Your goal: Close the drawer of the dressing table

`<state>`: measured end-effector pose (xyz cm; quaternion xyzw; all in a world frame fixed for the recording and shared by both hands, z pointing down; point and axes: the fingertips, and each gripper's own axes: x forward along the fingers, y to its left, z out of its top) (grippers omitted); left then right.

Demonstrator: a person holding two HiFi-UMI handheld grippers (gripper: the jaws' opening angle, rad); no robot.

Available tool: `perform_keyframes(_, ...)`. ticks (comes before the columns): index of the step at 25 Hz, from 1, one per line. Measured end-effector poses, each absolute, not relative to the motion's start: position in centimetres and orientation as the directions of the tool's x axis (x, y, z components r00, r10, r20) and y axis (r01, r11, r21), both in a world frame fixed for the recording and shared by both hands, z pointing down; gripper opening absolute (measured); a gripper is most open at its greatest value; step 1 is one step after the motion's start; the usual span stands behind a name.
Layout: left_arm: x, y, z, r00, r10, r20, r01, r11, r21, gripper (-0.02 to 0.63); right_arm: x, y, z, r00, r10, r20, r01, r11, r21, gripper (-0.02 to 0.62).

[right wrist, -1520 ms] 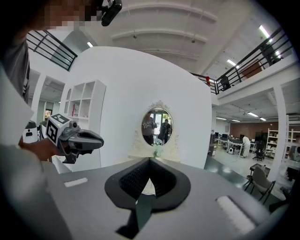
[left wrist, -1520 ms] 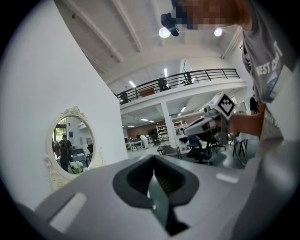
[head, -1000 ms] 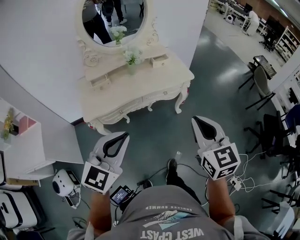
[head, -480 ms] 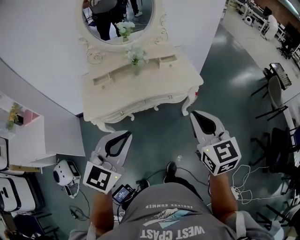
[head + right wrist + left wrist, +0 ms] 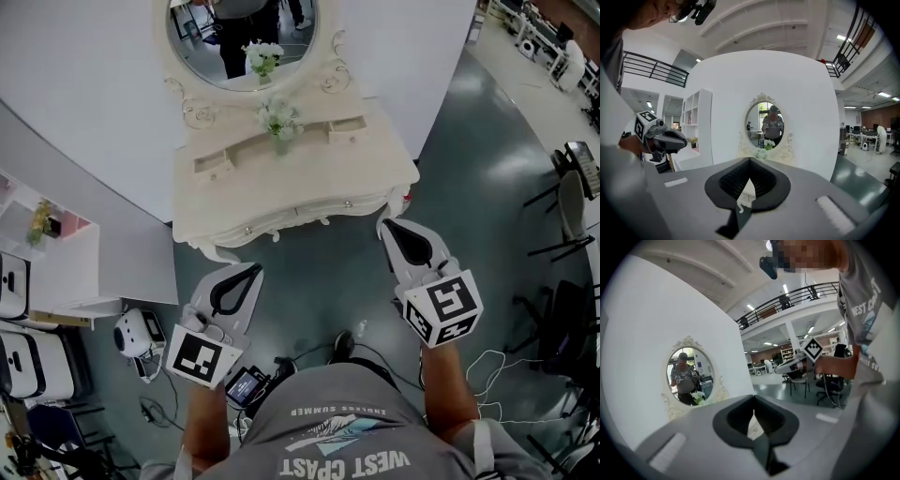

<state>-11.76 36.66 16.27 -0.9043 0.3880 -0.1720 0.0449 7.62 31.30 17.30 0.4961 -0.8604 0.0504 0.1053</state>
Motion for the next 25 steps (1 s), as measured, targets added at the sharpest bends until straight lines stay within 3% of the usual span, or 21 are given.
perform_keyframes(15,-5.0,31.8,16.0,0.671,-0.689,0.274,-0.649,-0.724,-0.232,0.005,12.9,28.5,18.7,-0.484,-0.841,0.24,-0.868,0.497,-0.009,-0.002)
perform_keyframes(25,-2.9,23.4,16.3,0.785,-0.574,0.232,-0.532,-0.817,-0.222,0.005,14.6,25.8,18.8,-0.345,-0.893,0.288,-0.929,0.369,0.032,-0.002)
